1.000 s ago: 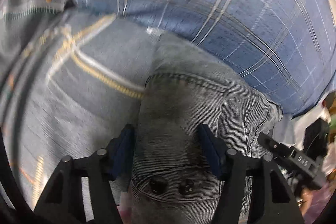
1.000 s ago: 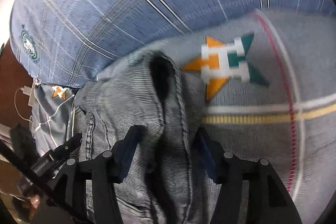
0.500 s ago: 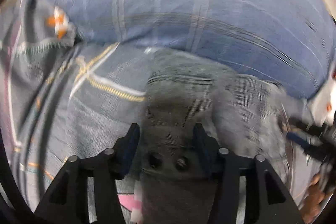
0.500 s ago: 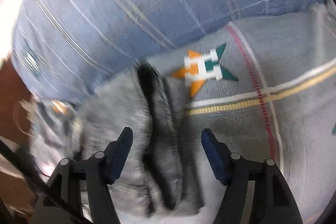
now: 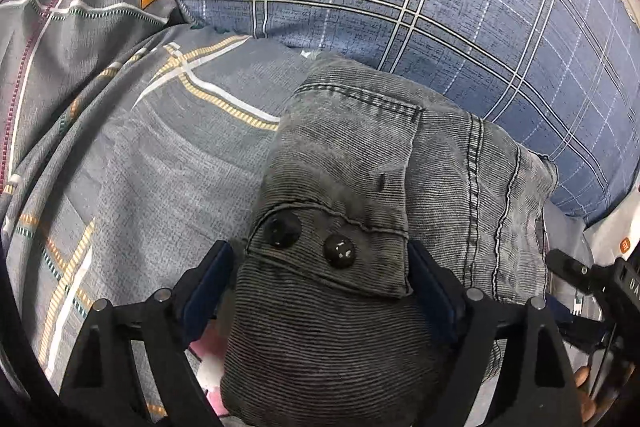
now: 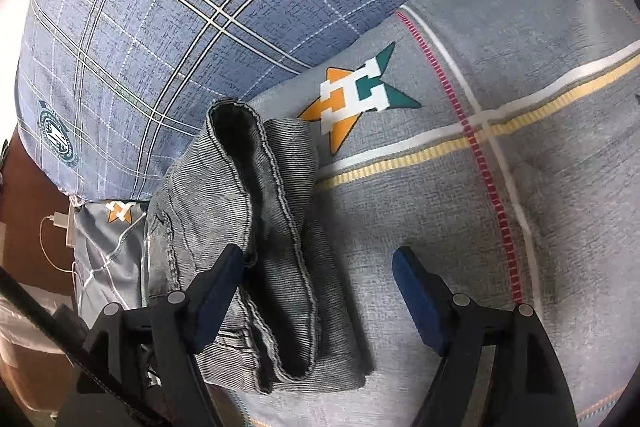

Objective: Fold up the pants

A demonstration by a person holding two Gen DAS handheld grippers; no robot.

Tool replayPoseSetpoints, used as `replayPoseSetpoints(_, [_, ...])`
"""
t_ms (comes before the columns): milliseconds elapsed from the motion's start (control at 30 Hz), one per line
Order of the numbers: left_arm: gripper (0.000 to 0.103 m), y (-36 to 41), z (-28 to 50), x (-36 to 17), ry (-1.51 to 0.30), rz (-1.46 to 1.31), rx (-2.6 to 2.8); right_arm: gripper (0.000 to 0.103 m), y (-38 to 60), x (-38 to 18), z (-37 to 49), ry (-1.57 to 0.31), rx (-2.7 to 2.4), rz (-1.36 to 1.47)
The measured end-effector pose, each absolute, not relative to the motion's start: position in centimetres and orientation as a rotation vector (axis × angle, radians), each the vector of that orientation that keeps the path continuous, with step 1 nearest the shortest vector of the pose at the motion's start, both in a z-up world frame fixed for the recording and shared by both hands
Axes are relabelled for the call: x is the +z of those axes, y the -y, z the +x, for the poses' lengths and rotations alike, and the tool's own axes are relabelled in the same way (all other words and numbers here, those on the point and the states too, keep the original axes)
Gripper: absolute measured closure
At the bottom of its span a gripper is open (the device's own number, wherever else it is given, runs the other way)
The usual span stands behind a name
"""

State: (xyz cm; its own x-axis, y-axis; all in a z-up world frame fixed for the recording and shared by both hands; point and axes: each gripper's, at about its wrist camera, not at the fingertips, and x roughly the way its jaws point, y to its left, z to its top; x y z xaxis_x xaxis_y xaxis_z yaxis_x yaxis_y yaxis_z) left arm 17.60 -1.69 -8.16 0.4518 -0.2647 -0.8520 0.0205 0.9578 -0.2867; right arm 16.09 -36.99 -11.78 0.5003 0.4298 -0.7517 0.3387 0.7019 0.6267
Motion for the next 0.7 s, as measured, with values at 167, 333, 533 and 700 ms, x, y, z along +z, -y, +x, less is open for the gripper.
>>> replayPoseSetpoints(167, [0.016, 2.9, 16.7, -7.3, -1.077, -0.143, -0.160, 0.021, 36.6, -11.9, 15.9, -1.081, 0.104, 0.877])
replayPoseSetpoints(333, [0.016, 2.5, 16.5, -6.8, -1.093, -0.122, -0.185, 0.021, 35.0, -10.4, 15.8, -1.069, 0.132, 0.799])
replayPoseSetpoints(533, [0.016, 2.8, 15.9, -5.5, -1.024, -0.011, -0.238, 0.021, 34.5, -9.3, 15.7, -1.054, 0.135, 0.746])
replayPoseSetpoints(700, [0.016, 0.6, 15.4, -6.6, -1.025, -0.104, -0.286, 0.021, 35.5, -8.0, 15.4, -1.036, 0.144, 0.763])
